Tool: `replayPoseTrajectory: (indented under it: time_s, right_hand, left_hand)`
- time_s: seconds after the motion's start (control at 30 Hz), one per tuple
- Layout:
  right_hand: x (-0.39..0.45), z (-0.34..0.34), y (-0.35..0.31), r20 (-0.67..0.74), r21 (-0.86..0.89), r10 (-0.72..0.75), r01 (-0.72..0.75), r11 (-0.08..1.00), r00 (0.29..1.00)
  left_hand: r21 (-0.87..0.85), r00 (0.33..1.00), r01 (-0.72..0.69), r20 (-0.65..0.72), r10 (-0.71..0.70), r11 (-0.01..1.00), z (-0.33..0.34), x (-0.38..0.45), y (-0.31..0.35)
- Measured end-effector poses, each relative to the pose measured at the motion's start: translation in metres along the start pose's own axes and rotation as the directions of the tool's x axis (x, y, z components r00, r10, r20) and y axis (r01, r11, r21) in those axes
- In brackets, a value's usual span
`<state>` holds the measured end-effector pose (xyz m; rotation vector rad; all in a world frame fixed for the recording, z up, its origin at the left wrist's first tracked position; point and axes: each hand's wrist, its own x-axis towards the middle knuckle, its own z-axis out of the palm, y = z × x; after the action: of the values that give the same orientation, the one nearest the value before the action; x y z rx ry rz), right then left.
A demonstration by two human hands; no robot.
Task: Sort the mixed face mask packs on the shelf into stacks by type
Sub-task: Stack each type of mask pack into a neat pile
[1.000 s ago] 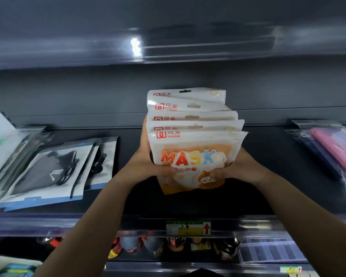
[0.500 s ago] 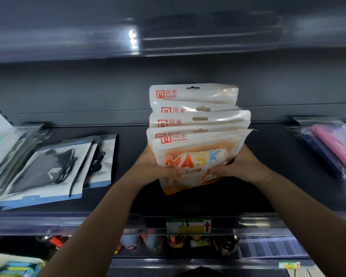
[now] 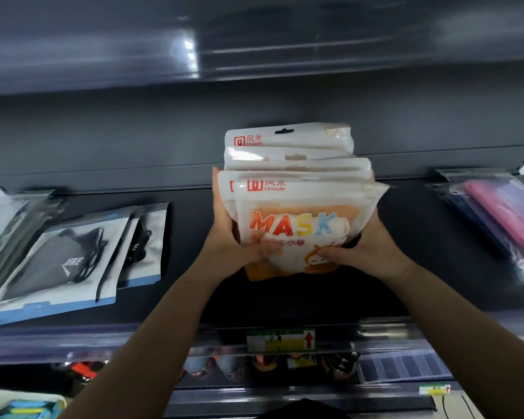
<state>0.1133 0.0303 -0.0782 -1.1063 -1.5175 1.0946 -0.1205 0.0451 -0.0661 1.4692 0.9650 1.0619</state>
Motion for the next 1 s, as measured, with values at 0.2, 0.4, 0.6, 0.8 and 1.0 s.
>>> replayPoseTrajectory:
  time_s: [0.2, 0.4, 0.6, 0.8, 1.0]
  right_hand:
    - [-0.006, -0.007, 0.001, -0.110, -0.039, -0.083, 0.079, 0.996, 0.990]
    - [-0.010, -0.038, 0.010, -0.055, -0.140, -0.058, 0.050, 0.989, 0.997]
    - [-0.009, -0.073, 0.007, -0.050, -0.188, -0.093, 0.082, 0.979, 0.994]
    - [-0.021, -0.099, 0.001, -0.070, -0.246, -0.087, 0.068, 0.967, 0.994]
    - [-0.029, -0.115, 0.002, -0.118, -0.220, -0.069, 0.042, 0.975, 0.991]
  left_hand:
    - [0.044, 1.000, -0.019, 0.008, 0.019, 0.999, 0.016, 0.012, -0.008]
    - [0.032, 0.996, 0.031, 0.088, -0.034, 0.999, 0.039, 0.023, -0.014]
    - [-0.099, 0.998, 0.017, 0.059, -0.011, 0.995, 0.074, 0.036, 0.004]
    - [-0.068, 0.999, 0.009, -0.051, -0.012, 0.998, 0.110, 0.039, -0.005]
    - [-0.076, 0.999, -0.032, -0.033, 0.030, 0.997, 0.132, 0.046, 0.002]
